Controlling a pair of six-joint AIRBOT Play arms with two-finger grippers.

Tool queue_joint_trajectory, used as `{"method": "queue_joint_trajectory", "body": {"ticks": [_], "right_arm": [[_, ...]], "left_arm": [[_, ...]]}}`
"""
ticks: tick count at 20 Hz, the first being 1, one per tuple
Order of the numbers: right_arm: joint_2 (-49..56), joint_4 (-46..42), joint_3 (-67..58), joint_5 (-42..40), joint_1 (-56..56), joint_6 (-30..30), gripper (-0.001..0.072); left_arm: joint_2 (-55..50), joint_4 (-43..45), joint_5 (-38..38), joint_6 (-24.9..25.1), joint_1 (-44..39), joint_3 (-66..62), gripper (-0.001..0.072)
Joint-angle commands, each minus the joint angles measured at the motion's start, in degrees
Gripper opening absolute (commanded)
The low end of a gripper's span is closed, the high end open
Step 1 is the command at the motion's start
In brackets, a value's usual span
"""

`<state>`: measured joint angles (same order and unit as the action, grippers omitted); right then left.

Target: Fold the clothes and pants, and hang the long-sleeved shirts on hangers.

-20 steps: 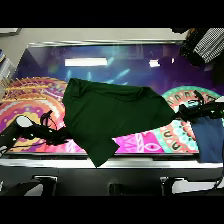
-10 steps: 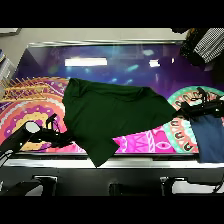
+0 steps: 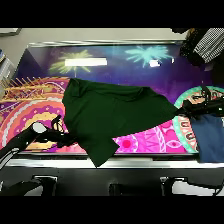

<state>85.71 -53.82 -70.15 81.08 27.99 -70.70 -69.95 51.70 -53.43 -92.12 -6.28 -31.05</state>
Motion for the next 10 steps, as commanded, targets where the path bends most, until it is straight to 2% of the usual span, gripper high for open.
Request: {"method": "queue_joint_trajectory", "body": {"ticks": [1, 4, 6, 10], "right_arm": [[-0.7, 2.0, 0.0, 1.0, -0.5, 1.1, 0.0033], [-1.9, 3.3, -0.1, -1.5, -5.3, 2.6, 0.0033], [-4.2, 5.4, -0.2, -6.5, -9.7, 3.5, 0.0032], [-11.3, 5.9, -7.8, -14.3, -15.8, 2.3, 0.0031]], "left_arm": [[-0.7, 0.8, 2.5, 0.1, -0.2, -1.8, 0.0016], [-0.6, 2.3, 2.4, 0.4, -0.2, -8.1, 0.0015], [-0.6, 4.8, 0.8, 0.4, -0.2, -15.5, 0.0014], [-0.2, 10.3, -7.1, 0.0, 2.2, -37.2, 0.0014]]}}
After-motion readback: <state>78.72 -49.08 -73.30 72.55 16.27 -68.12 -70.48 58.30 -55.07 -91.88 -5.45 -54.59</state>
